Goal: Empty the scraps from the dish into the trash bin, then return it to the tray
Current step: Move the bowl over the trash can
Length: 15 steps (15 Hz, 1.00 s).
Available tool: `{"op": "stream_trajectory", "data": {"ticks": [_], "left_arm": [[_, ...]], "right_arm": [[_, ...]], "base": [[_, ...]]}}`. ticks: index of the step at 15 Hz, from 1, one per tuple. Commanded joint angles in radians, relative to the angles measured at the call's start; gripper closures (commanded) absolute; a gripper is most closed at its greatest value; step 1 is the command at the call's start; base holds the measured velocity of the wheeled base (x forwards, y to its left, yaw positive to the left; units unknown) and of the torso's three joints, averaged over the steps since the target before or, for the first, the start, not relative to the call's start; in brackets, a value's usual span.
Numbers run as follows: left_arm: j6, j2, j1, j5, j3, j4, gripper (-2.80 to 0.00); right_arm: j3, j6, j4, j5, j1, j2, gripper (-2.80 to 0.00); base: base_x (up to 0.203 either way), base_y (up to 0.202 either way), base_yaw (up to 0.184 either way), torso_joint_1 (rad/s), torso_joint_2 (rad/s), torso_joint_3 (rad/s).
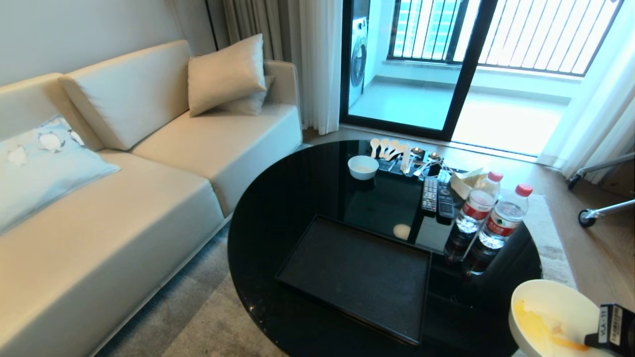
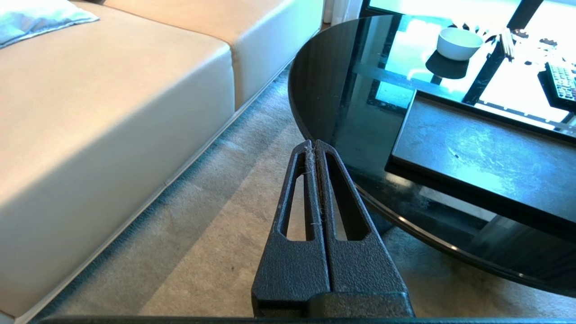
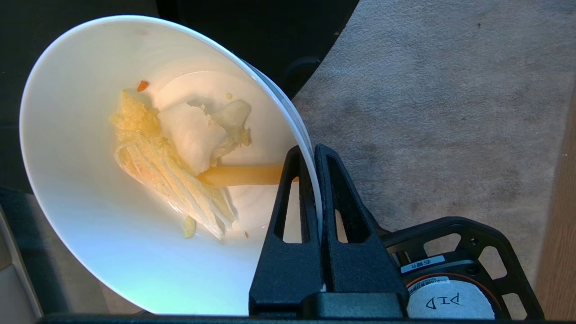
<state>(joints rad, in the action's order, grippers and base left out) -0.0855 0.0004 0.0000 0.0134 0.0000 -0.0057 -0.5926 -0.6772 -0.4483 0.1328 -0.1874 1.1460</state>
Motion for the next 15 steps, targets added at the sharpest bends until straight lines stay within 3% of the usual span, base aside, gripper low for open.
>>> {"op": "stream_trajectory", "data": {"ticks": [1,9,15], "left_arm": [[-0.002,0.0,0.0,0.0,0.0,0.0,0.0],[-0.002,0.0,0.0,0.0,0.0,0.0,0.0],[-0.001,0.0,0.0,0.0,0.0,0.0,0.0]], "right_arm": [[0.0,-0.004,-0.003,0.002,-0.001,0.004,0.0],[0.0,-0.004,-0.003,0.003,-0.001,0.003,0.0],[0.002,-0.004,-0.004,0.01,-0.001,0.003,0.0]], "base": [[0.0,0.0,0.0,0.0,0.0,0.0],[-0.008,0.0,0.0,0.0,0.0,0.0],[-0.181,0.0,0.0,0.003,0.0,0.002]]}}
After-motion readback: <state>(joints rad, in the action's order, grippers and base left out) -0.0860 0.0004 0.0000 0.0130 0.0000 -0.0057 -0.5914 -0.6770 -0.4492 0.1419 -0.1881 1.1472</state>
